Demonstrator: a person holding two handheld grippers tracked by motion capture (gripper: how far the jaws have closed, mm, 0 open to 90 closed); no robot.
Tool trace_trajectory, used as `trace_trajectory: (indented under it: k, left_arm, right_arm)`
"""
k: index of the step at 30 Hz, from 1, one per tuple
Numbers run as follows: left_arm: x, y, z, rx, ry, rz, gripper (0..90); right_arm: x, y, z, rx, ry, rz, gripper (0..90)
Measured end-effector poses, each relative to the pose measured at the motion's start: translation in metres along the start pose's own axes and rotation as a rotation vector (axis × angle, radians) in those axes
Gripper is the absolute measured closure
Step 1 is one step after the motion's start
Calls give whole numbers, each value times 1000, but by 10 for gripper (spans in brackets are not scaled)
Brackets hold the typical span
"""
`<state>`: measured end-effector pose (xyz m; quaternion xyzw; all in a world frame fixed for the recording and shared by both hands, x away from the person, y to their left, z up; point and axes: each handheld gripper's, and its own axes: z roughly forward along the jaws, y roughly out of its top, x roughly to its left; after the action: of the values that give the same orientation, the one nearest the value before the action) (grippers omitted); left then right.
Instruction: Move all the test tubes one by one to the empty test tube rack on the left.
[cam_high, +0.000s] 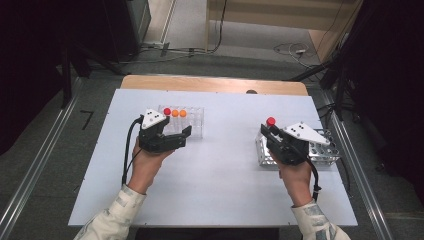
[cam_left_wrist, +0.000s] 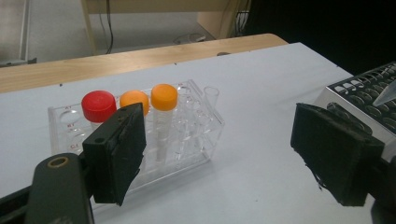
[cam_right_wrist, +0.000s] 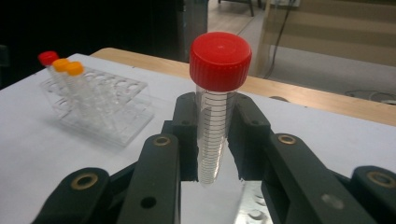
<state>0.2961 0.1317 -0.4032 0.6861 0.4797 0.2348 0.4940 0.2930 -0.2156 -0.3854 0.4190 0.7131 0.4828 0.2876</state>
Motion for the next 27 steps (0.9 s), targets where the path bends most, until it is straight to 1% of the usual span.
trace_trajectory:
  k: [4, 8, 10, 15, 20, 23, 27]
  left_arm:
    - [-5, 0, 0, 1, -12, 7, 185]
    - [-11, 0, 0, 0, -31, 22, 186]
    - [-16, 0, -1, 0, -45, 27, 187]
    - [-30, -1, 0, 2, -88, 48, 191]
    - [-45, -3, 1, 11, -130, 78, 196]
    - [-54, -5, 3, 20, -147, 99, 205]
    - [-62, -7, 4, 25, -167, 115, 226]
  right_arm:
    - [13, -4, 6, 21, 34, -26, 712]
    - [24, -10, 15, 52, 75, -33, 712]
    - [31, -14, 19, 70, 95, -37, 712]
    - [48, -22, 31, 101, 136, -66, 712]
    - [64, -26, 41, 118, 176, -77, 712]
    - [73, -28, 47, 130, 196, -89, 712]
    - [85, -30, 53, 138, 219, -106, 712]
